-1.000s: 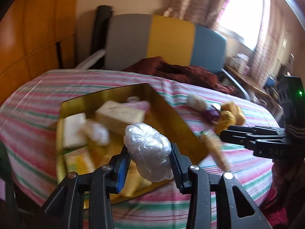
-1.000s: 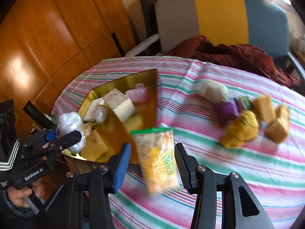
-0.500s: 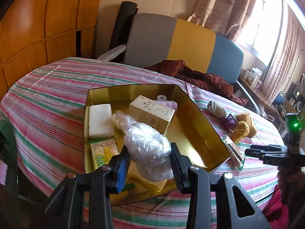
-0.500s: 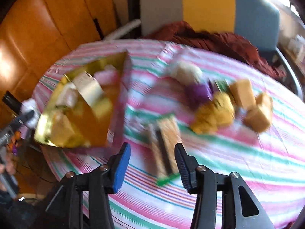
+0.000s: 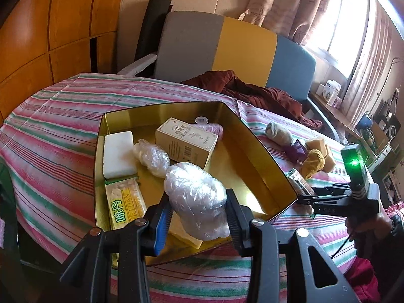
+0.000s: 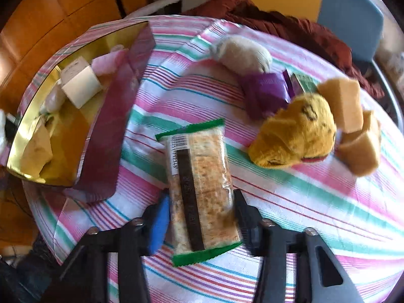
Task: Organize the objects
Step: 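Grasp the green-edged cracker packet with the right tool, then place the cracker packet into the tray with the right tool while the left tool releases a plastic bundle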
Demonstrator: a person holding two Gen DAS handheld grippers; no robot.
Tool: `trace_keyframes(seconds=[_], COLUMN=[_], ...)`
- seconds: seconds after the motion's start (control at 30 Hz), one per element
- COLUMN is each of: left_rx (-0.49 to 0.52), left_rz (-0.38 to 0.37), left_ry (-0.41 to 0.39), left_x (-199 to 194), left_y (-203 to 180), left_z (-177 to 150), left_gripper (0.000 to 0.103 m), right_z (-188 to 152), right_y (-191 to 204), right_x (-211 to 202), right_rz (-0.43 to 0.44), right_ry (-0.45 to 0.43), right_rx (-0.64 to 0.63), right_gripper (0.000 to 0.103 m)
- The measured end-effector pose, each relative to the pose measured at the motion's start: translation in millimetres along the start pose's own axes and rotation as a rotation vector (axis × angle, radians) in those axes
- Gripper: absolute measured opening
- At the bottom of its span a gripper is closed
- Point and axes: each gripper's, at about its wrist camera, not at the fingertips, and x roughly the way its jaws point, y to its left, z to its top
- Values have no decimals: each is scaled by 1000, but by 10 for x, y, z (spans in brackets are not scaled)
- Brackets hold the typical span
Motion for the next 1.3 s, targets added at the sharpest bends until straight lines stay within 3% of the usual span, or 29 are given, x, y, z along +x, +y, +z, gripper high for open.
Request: trace_keyframes(seconds=[0.13, 0.4, 0.7, 0.77, 0.9, 1.13, 1.3], left_rx=[-5, -22, -20, -24, -67, -71, -60], left_rz=[-2, -27, -34, -41, -38, -24, 28], left_ry=[4, 10, -17, -9, 30, 69, 55], left_x=[14, 68, 199, 303, 440, 439, 305], left_y=[24, 42, 15, 11, 71, 125, 147], left_z=[-6, 39, 324, 418, 447, 205, 79], left_gripper=[40, 40, 41, 48, 52, 52, 52], right_z=[-77, 74, 541, 667, 764, 558, 432], right_y=[-2, 119, 805, 923, 958, 1057, 1129], right_x=[-133, -741, -614, -504, -355, -306, -395], right_rz=[-14, 99, 183, 201, 191, 195, 190], right_ry=[-32, -191, -207, -194, -190, -167, -209], right_rx=[18, 55, -1, 7, 85, 52, 40], right_gripper=[46, 46, 46, 47, 60, 65, 86])
